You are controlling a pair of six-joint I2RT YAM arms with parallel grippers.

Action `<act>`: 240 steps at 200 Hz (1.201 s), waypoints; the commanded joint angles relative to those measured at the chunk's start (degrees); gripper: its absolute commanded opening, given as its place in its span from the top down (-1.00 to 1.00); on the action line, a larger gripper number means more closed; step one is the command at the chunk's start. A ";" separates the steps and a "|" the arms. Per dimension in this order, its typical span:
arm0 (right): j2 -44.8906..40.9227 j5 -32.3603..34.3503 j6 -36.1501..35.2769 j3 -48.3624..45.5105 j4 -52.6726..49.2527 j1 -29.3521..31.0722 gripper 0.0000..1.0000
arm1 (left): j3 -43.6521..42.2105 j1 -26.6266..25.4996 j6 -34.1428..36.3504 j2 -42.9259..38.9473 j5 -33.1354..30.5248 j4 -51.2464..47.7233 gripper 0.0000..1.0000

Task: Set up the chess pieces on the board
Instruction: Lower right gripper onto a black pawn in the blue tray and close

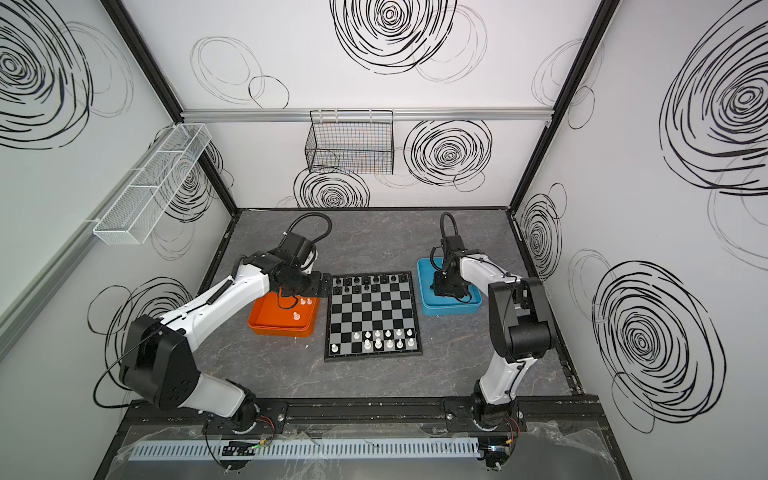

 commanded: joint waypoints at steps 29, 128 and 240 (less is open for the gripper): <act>1.68 1.29 0.48 2.59 0.58 -0.32 0.20 | -0.80 0.76 0.70 0.30 0.36 1.17 -0.92; 2.56 1.92 0.53 2.34 0.39 -0.32 0.34 | -1.15 0.90 0.84 0.35 0.52 1.37 -0.92; 2.77 2.41 0.33 3.38 -0.38 -0.41 0.65 | -1.33 1.28 1.02 0.16 0.62 1.39 -0.92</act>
